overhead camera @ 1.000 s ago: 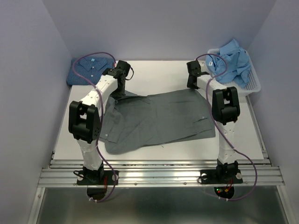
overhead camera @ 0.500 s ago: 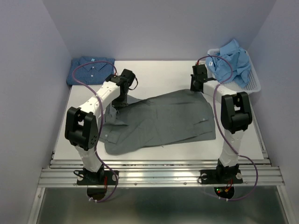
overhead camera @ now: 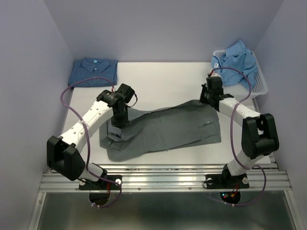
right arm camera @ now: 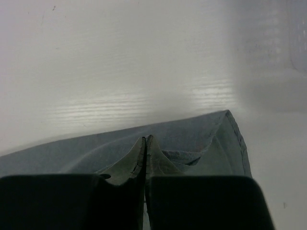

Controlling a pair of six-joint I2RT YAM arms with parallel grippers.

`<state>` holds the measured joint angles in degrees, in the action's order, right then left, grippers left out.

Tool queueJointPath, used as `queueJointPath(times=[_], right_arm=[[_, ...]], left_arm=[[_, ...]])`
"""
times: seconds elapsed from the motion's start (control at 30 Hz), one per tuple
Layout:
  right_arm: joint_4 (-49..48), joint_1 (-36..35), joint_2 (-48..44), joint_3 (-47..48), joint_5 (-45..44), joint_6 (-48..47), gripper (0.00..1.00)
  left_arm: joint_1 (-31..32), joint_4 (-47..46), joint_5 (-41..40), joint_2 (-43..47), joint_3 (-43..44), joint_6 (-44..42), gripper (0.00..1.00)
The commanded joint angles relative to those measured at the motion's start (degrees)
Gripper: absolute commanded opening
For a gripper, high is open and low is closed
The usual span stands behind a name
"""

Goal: Fold and stack the long sleeve shirts
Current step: Fold the shirt

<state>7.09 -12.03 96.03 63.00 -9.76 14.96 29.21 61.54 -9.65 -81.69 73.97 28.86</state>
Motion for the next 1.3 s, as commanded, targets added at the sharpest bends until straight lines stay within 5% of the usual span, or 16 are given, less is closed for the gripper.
queueJointPath(times=[0.0, 0.43, 0.73, 0.8, 0.93, 1.0, 1.03, 1.17, 1.27], right_arm=[[-2.0, 0.3, -8.6, -4.9, 1.4, 4.6, 0.01], [4.8, 0.3, -20.4, -14.1, -3.1, 6.1, 0.01], [7.0, 0.3, -19.6, -15.0, -3.5, 7.1, 0.02], [6.5, 0.3, -18.6, -15.1, -3.3, 7.1, 0.06], [4.8, 0.3, -16.7, -16.2, -3.2, 7.4, 0.13], [4.9, 0.3, -16.1, -16.8, -3.5, 7.5, 0.24], [5.1, 0.3, -16.1, -17.0, -3.8, 7.5, 0.37], [7.6, 0.3, -17.3, -16.4, -8.3, 8.3, 0.94], [10.0, 0.3, -19.3, -14.7, -11.5, 7.7, 1.0]], left_arm=[[0.4, 2.7, 4.5, 3.9, -7.2, 1.7, 0.0], [1.3, -2.2, 19.8, 12.8, -18.2, 1.5, 0.0], [1.7, -2.9, 24.9, 14.6, -20.0, 0.2, 0.0], [1.8, -4.4, 23.7, 13.6, -22.5, 0.4, 0.03], [1.7, -9.0, 22.7, 10.6, -22.6, 0.8, 0.34], [1.8, -10.2, 22.8, 9.5, -21.4, 0.7, 0.57], [1.9, -10.3, 23.0, 9.4, -21.1, 0.5, 0.89], [1.8, -8.8, 22.0, 9.2, -16.9, -0.6, 0.99], [1.8, -8.1, 20.6, 8.5, -11.1, -1.3, 0.99]])
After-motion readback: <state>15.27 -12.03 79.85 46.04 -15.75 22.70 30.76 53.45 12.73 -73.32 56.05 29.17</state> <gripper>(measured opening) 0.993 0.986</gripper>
